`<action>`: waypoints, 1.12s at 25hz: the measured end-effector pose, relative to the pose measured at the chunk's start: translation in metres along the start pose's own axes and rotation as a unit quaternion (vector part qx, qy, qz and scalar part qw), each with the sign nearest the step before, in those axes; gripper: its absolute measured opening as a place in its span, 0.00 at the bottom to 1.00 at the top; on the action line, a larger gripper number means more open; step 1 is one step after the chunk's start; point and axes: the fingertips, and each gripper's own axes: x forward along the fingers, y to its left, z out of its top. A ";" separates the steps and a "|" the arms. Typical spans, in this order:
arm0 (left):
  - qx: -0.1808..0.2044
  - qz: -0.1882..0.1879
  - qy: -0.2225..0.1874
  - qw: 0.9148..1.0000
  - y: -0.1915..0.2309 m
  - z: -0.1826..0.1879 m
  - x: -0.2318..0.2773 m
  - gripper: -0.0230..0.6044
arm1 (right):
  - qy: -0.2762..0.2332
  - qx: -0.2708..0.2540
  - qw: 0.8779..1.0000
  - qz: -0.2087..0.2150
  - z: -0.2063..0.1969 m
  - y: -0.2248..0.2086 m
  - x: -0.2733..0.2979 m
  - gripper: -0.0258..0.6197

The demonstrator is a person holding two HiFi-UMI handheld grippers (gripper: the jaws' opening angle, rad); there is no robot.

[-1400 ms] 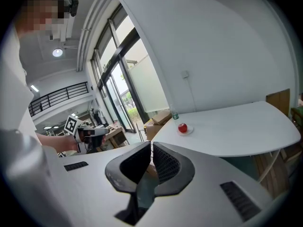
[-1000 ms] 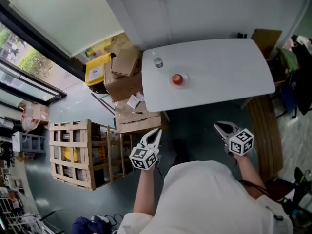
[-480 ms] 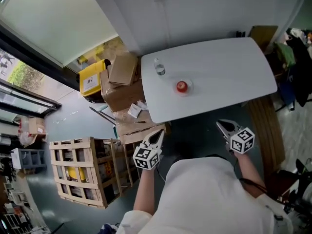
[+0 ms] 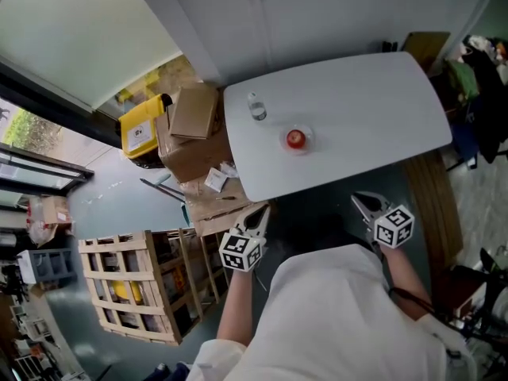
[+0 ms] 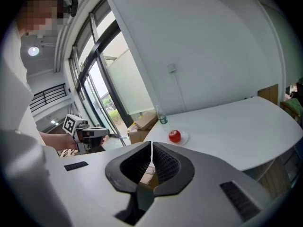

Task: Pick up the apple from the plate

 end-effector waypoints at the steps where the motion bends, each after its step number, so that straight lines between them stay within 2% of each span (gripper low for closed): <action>1: -0.003 -0.002 -0.002 1.000 -0.001 0.002 0.003 0.04 | 0.000 -0.001 1.000 0.002 0.003 -0.002 0.001 0.10; 7: -0.026 -0.006 -0.026 0.999 -0.008 0.021 0.027 0.04 | 0.008 -0.026 0.999 0.028 0.024 -0.015 0.014 0.10; 10: -0.031 0.011 -0.029 0.999 -0.007 0.028 0.043 0.04 | 0.024 -0.045 0.998 0.047 0.032 -0.029 0.025 0.10; 21: -0.050 0.068 -0.031 0.996 -0.009 0.046 0.113 0.04 | 0.054 -0.063 0.990 0.113 0.077 -0.089 0.063 0.10; 28: -0.042 0.099 -0.006 0.994 0.011 0.052 0.161 0.04 | 0.077 -0.055 0.985 0.146 0.087 -0.113 0.082 0.10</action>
